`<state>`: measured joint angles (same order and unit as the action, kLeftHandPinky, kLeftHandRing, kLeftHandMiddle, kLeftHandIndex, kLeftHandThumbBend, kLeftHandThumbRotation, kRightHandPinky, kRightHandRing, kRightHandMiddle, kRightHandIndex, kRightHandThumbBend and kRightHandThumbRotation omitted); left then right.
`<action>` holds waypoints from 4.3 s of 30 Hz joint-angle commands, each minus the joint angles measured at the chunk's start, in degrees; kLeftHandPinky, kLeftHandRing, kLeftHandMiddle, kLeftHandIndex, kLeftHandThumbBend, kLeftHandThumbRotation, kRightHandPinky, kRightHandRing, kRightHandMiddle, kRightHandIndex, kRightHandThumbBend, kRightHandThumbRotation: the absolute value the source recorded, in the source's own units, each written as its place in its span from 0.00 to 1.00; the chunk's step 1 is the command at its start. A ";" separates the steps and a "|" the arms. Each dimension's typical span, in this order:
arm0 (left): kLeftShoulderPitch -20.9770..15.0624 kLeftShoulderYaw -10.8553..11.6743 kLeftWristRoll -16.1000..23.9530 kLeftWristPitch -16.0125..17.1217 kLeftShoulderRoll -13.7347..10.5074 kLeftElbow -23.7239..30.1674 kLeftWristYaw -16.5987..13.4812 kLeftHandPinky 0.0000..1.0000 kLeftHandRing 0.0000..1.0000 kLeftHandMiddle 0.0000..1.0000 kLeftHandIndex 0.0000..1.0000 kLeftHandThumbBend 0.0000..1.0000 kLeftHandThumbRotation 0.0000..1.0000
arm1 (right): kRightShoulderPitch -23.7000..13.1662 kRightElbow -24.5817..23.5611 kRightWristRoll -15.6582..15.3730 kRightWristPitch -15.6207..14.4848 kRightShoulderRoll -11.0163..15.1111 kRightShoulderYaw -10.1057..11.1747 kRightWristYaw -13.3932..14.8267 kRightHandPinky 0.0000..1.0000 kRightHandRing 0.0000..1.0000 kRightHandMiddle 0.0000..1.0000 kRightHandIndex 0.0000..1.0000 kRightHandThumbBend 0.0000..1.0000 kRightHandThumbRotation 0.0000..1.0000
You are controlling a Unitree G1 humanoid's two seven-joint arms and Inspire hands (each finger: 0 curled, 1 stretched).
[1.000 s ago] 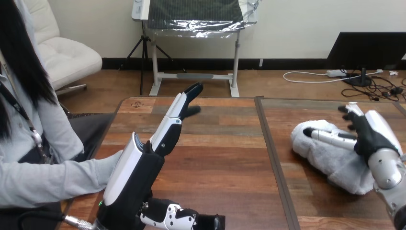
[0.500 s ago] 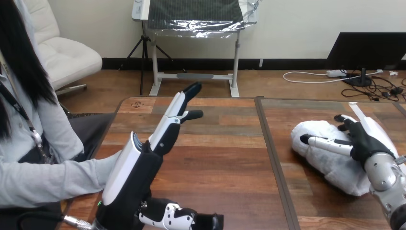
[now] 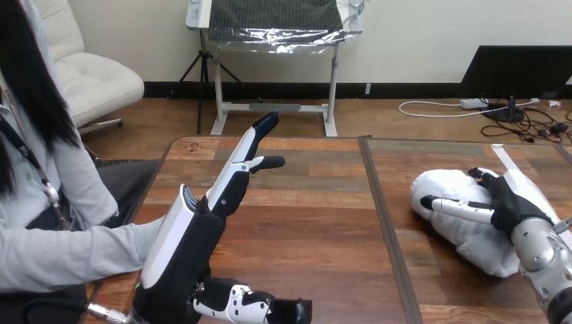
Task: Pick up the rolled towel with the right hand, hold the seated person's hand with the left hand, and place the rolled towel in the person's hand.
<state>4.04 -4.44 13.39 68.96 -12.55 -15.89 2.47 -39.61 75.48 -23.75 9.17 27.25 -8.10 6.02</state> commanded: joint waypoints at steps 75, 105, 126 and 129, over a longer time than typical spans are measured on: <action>-0.06 0.43 -3.12 0.55 -1.17 4.13 2.13 0.81 1.00 1.00 1.00 1.00 0.70 | -0.58 -0.20 3.02 -1.73 -5.13 0.37 0.66 0.45 0.53 0.58 0.53 0.83 0.00; 0.32 1.12 -3.17 -0.65 -1.11 4.94 2.97 0.83 0.99 1.00 1.00 1.00 0.68 | 0.35 -2.94 12.73 10.41 -7.64 8.04 5.92 0.43 0.49 0.54 0.49 0.83 0.00; 2.01 -0.38 -6.53 -5.04 -3.29 7.90 6.51 0.77 0.90 0.97 0.96 1.00 0.57 | 1.05 -5.11 19.24 19.32 -11.05 13.00 1.62 0.35 0.42 0.52 0.49 0.80 0.00; 2.42 0.15 -5.75 -6.01 -3.52 8.76 6.67 0.77 0.89 0.97 0.96 1.00 0.55 | 1.22 -5.14 20.89 20.59 -11.79 14.08 0.11 0.34 0.41 0.52 0.49 0.79 0.00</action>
<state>7.07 -4.27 8.27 64.03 -15.37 -10.72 8.79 -35.85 74.32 -5.42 25.80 16.59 3.45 7.43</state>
